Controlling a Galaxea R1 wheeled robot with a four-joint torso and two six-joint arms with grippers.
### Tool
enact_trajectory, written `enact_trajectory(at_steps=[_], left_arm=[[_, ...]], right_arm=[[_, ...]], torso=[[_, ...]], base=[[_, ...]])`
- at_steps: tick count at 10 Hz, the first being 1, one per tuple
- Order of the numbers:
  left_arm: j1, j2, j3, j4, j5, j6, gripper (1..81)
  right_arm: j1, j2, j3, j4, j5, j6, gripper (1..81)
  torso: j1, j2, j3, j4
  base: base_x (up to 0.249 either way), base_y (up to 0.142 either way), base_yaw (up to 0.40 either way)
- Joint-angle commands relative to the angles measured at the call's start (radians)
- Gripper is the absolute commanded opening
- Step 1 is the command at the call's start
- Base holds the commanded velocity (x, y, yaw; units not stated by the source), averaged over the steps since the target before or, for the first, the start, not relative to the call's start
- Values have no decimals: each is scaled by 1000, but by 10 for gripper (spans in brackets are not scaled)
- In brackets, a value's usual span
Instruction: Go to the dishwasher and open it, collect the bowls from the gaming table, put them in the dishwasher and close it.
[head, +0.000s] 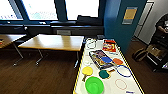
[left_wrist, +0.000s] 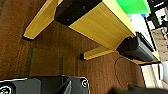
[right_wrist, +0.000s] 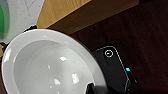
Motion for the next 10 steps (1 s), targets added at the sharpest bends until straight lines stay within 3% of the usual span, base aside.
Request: enact_trajectory(at_steps=[1, 3, 7, 9, 10], left_arm=[[-150, -66, 101, -43, 124, -6, 811], [-222, -67, 123, -54, 176, -12, 811], [-362, -57, 129, -117, 294, -18, 811], [-408, -60, 153, -133, 312, -18, 811], [-426, -42, 146, -140, 314, -35, 811]], right_arm=[[7, 25, -48, 18, -48, -49, 10], [-6, 65, -57, 17, -47, -67, 10], [-40, 186, -160, 14, -30, -76, 10], [-36, 192, -166, 12, -30, -76, 10], [-34, 194, -168, 14, -30, -76, 10]], torso=[[0, 0, 0, 0], [0, 0, 0, 0], [0, 0, 0, 0], [0, 0, 0, 0], [0, 0, 0, 0]], base=[[0, 0, 0], [0, 0, 0], [0, 0, 0], [0, 0, 0], [0, 0, 0]])
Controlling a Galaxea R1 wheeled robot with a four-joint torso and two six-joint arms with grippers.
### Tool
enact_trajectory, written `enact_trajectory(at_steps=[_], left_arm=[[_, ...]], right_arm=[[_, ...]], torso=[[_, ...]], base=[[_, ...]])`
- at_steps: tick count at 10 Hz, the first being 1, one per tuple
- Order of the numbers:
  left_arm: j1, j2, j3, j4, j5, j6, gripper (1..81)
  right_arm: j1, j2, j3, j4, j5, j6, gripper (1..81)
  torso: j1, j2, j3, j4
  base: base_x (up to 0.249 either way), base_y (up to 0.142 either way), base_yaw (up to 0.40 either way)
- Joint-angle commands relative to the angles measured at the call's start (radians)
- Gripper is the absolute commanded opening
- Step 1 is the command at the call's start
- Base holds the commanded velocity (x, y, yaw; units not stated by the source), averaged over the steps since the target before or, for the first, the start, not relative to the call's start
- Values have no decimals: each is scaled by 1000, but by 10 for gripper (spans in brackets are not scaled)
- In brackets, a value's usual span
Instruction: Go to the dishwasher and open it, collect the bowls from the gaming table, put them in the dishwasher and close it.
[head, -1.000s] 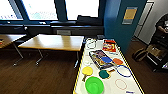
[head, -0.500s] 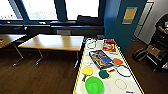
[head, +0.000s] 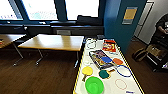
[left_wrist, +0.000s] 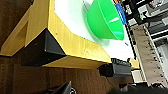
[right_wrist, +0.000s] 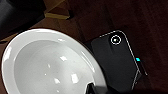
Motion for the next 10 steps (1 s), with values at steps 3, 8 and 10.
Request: enact_trajectory(at_steps=[3, 8, 10], left_arm=[[-203, 21, -25, -28, 178, -83, 811], [-266, 56, -158, -28, 250, -229, 811], [-275, 58, -168, -22, 250, -320, 811]], right_arm=[[75, -33, -11, 13, -98, -6, 10], [87, 6, -51, 13, -105, -5, 10], [87, 9, -52, 13, -105, -5, 10]], torso=[[0, 0, 0, 0], [0, 0, 0, 0], [0, 0, 0, 0]], base=[[0, 0, 0], [0, 0, 0], [0, 0, 0]])
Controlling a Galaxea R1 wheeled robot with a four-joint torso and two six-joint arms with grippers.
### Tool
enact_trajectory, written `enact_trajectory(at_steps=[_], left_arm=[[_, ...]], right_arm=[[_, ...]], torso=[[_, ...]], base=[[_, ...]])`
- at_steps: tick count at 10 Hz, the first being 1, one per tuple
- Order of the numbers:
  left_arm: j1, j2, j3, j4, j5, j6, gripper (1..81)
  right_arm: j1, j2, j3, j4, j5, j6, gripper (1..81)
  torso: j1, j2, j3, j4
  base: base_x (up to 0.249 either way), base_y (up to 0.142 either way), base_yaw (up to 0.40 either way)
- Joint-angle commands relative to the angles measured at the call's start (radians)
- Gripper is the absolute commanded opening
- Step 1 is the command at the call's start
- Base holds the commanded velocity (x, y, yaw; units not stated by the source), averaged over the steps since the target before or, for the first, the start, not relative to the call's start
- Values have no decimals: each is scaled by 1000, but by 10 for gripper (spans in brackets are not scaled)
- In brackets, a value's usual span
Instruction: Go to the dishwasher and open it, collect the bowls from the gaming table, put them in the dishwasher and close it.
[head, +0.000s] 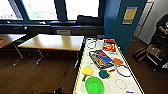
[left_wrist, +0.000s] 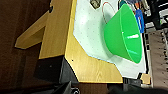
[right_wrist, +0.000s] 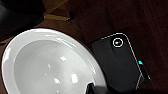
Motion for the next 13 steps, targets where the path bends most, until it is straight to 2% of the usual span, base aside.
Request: enact_trajectory(at_steps=[1, 4, 10, 11, 12, 13], left_arm=[[-130, -25, 11, -12, 52, -79, 811], [-186, 26, 17, -19, 55, -79, 811], [-247, 187, -106, -23, 77, -82, 811], [-250, 207, -115, -26, 75, -94, 811], [-250, 228, -126, -19, 73, -126, 811], [-250, 257, -145, -18, 72, -145, 811]], right_arm=[[71, -45, 8, 13, -101, -4, 10], [73, -32, -4, 13, -103, -3, 10], [76, -25, -4, 13, -103, -4, 10], [74, -23, -4, 15, -103, -4, 10], [76, -22, -6, 13, -103, -4, 10], [74, -22, -6, 13, -103, -4, 10]], torso=[[0, 0, 0, 0], [0, 0, 0, 0], [0, 0, -1, 0], [0, 0, -1, 0], [1, 0, -1, 0], [1, 1, -1, 0]], base=[[0, 0, 0], [0, 0, 0], [0, 0, 0], [0, 0, 0], [0, 0, 0], [0, 0, 0]])
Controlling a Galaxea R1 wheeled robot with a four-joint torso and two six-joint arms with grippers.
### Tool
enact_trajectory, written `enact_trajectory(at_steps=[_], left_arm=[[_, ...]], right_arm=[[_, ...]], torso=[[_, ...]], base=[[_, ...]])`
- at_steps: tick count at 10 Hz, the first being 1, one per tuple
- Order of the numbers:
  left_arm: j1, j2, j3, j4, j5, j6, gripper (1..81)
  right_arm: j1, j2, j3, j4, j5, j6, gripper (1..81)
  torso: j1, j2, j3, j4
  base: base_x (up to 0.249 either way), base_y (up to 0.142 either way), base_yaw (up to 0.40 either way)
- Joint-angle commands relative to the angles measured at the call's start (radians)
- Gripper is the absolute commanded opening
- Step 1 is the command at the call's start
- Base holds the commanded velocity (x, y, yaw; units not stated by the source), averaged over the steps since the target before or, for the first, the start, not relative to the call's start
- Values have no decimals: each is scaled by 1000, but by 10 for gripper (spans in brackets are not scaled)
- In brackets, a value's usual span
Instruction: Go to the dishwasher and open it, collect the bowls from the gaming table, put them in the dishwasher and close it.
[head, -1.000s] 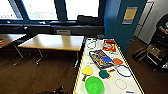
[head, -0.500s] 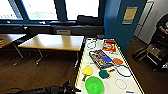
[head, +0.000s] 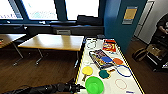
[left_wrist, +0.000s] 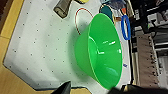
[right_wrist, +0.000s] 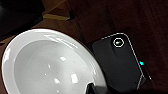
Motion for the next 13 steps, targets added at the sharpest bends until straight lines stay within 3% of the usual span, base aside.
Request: enact_trajectory(at_steps=[1, 5, 11, 13], left_arm=[[-139, 44, -24, -17, 32, -44, 811], [-135, 145, -104, -17, 31, -84, 811], [-93, 216, -188, 12, 32, -84, 811], [-86, 223, -188, 49, 31, -81, 811]], right_arm=[[73, -43, 13, 13, -102, -5, 10], [73, -43, 13, 13, -103, -5, 10], [74, -42, 13, 13, -103, -5, 10], [73, -39, 13, 13, -102, -5, 10]], torso=[[0, 0, 0, 0], [0, 0, 0, 0], [0, 0, 0, 0], [0, 0, 0, 0]], base=[[0, 0, 0], [0, 0, 0], [0, 0, 0], [0, 0, 0]])
